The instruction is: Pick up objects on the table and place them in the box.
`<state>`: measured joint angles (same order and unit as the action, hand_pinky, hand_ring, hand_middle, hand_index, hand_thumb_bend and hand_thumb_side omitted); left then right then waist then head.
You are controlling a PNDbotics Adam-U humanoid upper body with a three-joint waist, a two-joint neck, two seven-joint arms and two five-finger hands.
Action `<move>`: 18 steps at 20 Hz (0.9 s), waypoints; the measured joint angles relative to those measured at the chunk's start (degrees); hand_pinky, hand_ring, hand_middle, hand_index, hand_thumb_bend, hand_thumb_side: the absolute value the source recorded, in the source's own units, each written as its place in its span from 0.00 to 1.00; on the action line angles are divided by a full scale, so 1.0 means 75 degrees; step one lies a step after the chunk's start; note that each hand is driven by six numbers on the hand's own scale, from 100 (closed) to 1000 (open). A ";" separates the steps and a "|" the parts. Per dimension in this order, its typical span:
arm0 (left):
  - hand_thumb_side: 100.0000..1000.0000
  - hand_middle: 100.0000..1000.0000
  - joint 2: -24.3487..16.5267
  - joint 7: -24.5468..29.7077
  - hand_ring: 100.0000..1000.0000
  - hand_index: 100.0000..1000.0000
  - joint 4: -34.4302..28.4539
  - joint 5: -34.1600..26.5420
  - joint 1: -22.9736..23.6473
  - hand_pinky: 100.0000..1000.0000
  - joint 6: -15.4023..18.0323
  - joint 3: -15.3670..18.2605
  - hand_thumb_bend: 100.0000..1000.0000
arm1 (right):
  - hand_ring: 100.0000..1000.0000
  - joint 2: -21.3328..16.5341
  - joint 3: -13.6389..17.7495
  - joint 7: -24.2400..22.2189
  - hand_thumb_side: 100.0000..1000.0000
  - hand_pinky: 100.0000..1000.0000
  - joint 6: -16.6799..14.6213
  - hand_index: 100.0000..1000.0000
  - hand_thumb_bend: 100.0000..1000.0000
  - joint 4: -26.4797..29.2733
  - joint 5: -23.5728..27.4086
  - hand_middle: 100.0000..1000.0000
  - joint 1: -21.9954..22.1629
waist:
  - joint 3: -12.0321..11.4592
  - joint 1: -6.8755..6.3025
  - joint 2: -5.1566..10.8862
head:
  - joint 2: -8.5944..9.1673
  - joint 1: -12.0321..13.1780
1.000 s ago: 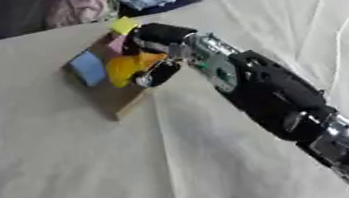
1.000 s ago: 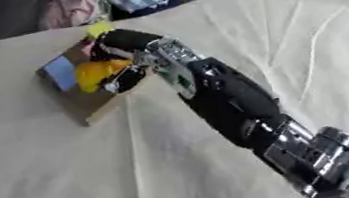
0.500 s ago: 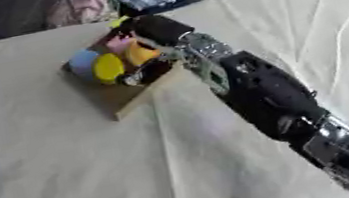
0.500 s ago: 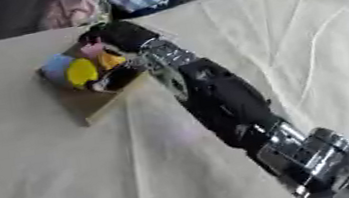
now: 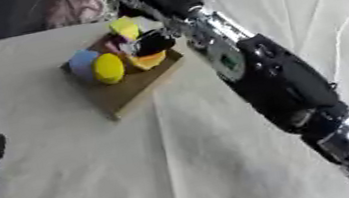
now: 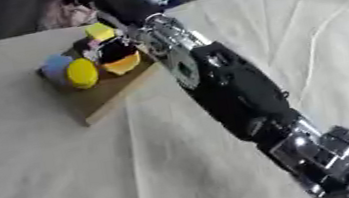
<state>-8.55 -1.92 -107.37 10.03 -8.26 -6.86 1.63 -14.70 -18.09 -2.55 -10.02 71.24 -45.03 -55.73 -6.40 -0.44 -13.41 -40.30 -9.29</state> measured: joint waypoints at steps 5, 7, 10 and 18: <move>0.43 0.61 0.0000 -0.0095 0.52 0.76 0.0035 0.0008 -0.0006 0.66 -0.0004 0.0052 0.53 | 0.75 -0.0845 0.0217 -0.0150 0.26 0.74 0.0454 0.86 0.02 0.2021 0.1678 0.74 0.1072 | 0.0214 0.0025 0.0000 | -0.0001 0.0284; 0.43 0.61 0.0000 -0.0131 0.52 0.76 0.0044 0.0012 -0.0034 0.66 0.0003 0.0058 0.53 | 0.74 -0.1086 0.0418 -0.0119 0.25 0.72 0.0579 0.85 0.00 0.2707 0.2284 0.73 0.1580 | 0.0300 0.0044 0.0000 | -0.0003 0.0394; 0.43 0.62 0.0000 -0.0177 0.53 0.76 0.0044 0.0015 -0.0058 0.66 0.0017 0.0073 0.53 | 0.72 -0.1289 0.0803 0.0041 0.26 0.70 0.0690 0.82 0.00 0.3543 0.3048 0.71 0.2438 | 0.0411 0.0044 0.0000 | -0.0041 0.0584; 0.42 0.63 0.0000 -0.0389 0.54 0.76 0.0066 0.0017 -0.0008 0.66 0.0033 0.0097 0.51 | 0.70 -0.1283 0.1728 0.0696 0.20 0.67 0.0687 0.81 0.00 0.4560 0.4209 0.70 0.4486 | 0.0679 0.0044 0.0005 | -0.0391 0.1126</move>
<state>-8.56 -4.84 -106.87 10.16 -8.31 -6.62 2.36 -24.33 -5.13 2.67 -4.86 105.43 -13.47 -22.09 -1.31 -0.10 -13.37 -43.23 -0.84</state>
